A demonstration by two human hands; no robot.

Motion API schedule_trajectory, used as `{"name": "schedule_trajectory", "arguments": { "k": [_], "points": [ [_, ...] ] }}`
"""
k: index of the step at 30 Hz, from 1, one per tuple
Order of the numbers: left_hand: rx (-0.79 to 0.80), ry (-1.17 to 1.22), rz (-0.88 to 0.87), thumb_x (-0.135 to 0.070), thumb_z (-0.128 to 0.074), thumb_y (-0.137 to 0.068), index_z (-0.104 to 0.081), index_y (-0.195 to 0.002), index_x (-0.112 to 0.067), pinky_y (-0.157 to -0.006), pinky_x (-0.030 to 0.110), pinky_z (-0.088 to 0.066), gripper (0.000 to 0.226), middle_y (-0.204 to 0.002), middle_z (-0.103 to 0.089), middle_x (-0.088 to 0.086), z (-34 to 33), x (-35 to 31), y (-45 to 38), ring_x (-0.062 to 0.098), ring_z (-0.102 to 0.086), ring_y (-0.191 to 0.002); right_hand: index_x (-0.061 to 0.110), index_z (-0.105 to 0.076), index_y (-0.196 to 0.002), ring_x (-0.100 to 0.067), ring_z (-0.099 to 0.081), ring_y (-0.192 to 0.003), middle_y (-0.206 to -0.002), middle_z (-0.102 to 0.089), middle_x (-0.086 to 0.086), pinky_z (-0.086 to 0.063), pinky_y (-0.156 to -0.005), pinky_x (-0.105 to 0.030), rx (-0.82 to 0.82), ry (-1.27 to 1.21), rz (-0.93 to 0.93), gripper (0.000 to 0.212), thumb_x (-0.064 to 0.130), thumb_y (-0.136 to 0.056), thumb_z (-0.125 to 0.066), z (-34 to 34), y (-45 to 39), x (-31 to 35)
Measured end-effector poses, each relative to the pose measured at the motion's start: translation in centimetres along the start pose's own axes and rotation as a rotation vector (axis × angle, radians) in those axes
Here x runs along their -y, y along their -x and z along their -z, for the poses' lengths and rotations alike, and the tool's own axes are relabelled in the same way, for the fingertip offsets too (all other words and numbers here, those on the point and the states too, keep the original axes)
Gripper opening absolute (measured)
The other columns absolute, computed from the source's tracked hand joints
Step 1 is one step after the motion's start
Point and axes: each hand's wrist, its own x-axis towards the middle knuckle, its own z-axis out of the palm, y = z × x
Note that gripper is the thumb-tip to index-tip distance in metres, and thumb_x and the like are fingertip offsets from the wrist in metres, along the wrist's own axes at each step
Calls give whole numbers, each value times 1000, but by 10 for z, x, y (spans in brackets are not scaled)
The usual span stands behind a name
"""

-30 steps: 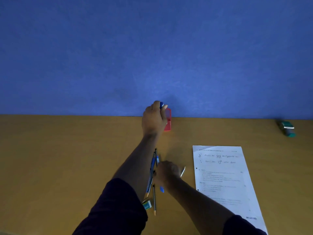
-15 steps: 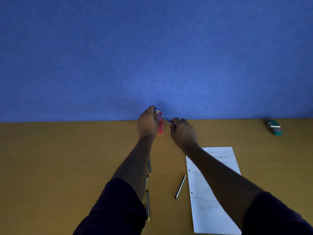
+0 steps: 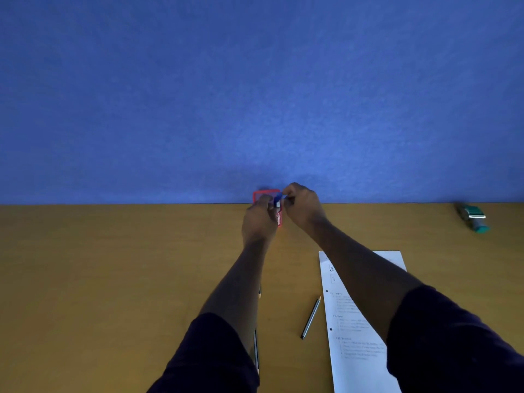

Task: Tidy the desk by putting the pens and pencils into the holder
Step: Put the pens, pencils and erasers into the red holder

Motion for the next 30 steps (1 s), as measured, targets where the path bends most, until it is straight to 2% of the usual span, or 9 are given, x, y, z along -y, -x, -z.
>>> {"name": "schedule_trajectory", "arguments": {
  "k": [4,8,10,13,15,18,22,26,30],
  "points": [
    [-27,-7,-11,-25,-48,-101,-68,-113,-21,-63,29,-47,24,-98,-73,5,-2,-3,1,26,-67,-85,6,-65,-119,-27,-67,-105,-114,-72,-13,-54,-91,-35,25,-95,-103,28,9,-93,-58,-8,5,-9],
    [-29,-27,-54,-26,-49,-101,-69,-107,-20,-59,27,-41,22,-91,-71,3,-5,-3,3,22,-66,-81,5,-68,-109,-28,-69,-97,-105,-74,-13,-55,-85,-38,25,-59,-64,21,6,-91,-57,-8,18,-18],
    [-63,5,-69,-19,-49,-101,-68,-108,-16,-61,29,-43,21,-95,-70,5,-6,-4,6,23,-66,-85,4,-70,-103,-27,-69,-92,-100,-74,-13,-55,-80,-36,13,-7,-34,19,4,-90,-56,-7,27,-26],
    [-126,40,-91,-15,-54,-99,-64,-126,-14,-76,33,-51,29,-116,-66,8,-6,-6,16,24,-62,-102,5,-71,-103,-26,-69,-88,-100,-74,-10,-56,-80,-33,68,70,18,20,4,-89,-58,-3,43,-40],
    [-162,41,-68,-15,-58,-96,-62,-127,-12,-74,32,-48,31,-119,-61,10,-6,-5,25,26,-61,-102,8,-73,-102,-23,-70,-85,-98,-75,-6,-58,-78,-33,175,138,46,20,6,-87,-61,0,55,-51],
    [-161,37,-19,-14,-62,-93,-63,-120,-12,-66,29,-42,28,-113,-61,9,-4,-1,40,27,-62,-95,17,-74,-93,-15,-70,-80,-89,-74,3,-61,-76,-33,390,210,11,15,12,-80,-70,8,73,-65],
    [-78,-38,4,-18,-63,-92,-67,-105,-12,-66,35,-52,15,-101,-67,5,2,15,65,24,-64,-85,24,-72,-84,-4,-67,-72,-78,-70,13,-59,-70,-30,662,251,30,23,24,-67,-87,18,94,-72],
    [55,-143,52,-24,-61,-90,-68,-90,-12,-67,36,-54,13,-93,-67,4,5,34,100,24,-64,-82,31,-73,-89,-3,-65,-79,-87,-69,13,-56,-75,-29,830,309,98,32,32,-62,-89,27,111,-70],
    [168,-207,143,-35,-62,-91,-67,-89,-17,-72,36,-56,18,-95,-65,-1,11,49,132,22,-64,-86,36,-73,-96,-4,-60,-90,-97,-63,16,-53,-81,-30,964,443,170,39,30,-60,-87,30,127,-61]
  ]
}}
